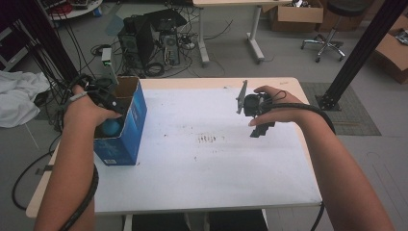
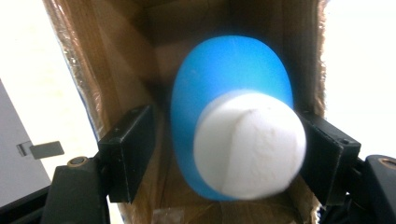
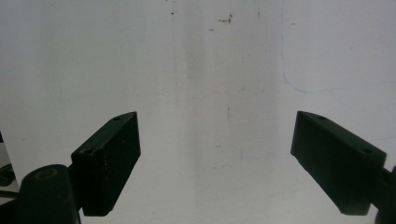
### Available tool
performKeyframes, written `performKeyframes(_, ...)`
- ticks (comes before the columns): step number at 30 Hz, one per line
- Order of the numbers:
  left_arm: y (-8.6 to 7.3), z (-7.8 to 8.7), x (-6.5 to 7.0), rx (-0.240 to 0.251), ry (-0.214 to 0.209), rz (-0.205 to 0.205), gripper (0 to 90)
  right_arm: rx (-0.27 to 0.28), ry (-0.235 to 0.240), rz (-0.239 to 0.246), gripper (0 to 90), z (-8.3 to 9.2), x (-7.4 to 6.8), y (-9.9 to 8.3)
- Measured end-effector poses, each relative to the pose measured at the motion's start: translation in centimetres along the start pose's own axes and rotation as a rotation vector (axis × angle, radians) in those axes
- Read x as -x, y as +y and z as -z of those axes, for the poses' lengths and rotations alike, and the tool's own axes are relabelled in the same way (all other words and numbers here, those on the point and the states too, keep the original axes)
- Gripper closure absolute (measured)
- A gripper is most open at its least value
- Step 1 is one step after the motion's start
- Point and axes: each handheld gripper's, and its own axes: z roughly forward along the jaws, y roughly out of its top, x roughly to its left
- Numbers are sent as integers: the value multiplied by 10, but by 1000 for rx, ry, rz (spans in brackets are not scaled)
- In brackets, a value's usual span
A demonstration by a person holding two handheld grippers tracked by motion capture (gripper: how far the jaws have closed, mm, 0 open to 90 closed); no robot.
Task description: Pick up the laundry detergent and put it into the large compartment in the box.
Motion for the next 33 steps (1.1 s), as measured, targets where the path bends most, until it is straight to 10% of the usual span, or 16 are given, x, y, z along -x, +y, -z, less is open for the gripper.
performKeyframes(33,-7,61,18,57,50,-58,154,5,-11,-2,159,8,-4,-2)
